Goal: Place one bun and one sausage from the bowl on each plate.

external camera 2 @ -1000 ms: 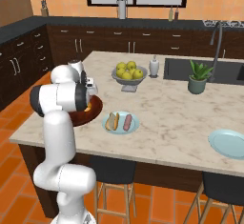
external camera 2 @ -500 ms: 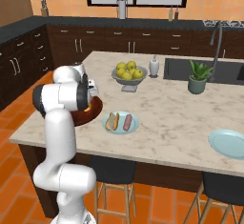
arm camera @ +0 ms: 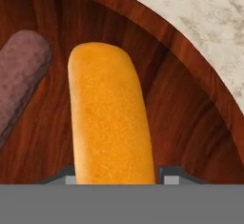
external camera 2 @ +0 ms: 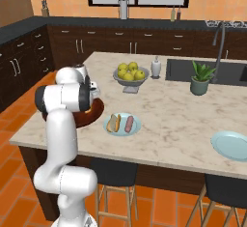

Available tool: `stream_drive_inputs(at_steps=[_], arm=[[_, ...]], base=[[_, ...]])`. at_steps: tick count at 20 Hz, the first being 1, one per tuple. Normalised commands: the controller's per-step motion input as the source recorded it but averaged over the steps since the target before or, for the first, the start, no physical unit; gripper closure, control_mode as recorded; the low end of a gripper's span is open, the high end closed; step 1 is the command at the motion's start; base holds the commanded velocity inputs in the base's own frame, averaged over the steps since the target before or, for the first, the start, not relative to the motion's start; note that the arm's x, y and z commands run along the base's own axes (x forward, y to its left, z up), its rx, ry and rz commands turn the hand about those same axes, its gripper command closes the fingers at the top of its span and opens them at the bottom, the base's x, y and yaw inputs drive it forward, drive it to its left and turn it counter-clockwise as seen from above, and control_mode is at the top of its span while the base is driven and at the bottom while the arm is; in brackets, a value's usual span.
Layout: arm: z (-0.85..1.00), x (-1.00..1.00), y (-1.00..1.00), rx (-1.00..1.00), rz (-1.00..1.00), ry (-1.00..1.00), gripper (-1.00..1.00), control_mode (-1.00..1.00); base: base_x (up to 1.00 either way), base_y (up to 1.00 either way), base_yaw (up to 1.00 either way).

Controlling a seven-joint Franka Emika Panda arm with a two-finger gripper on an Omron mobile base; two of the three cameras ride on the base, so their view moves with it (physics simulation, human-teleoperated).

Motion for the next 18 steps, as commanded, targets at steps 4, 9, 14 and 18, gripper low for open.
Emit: stream_drive_inputs(at_steps=[4,9,14,18], arm=[[0.61,-0.12,-0.03,0.0,-0.02,0.0,1.0,-1.0],[0.84,-0.53,-0.21,0.01,-0.14,0.01,1.0,-1.0],[0.42,-0.98,-0.49,0.02,-0.21,0.02,1.0,-1.0],[0.37,-0.72,-0.14,0.0,-0.18,0.05,1.0,-1.0]], base=[[0.0,0.0,0.0],[0.0,0.0,0.0],[0.0,0.0,0.0],[0.0,0.0,0.0]])
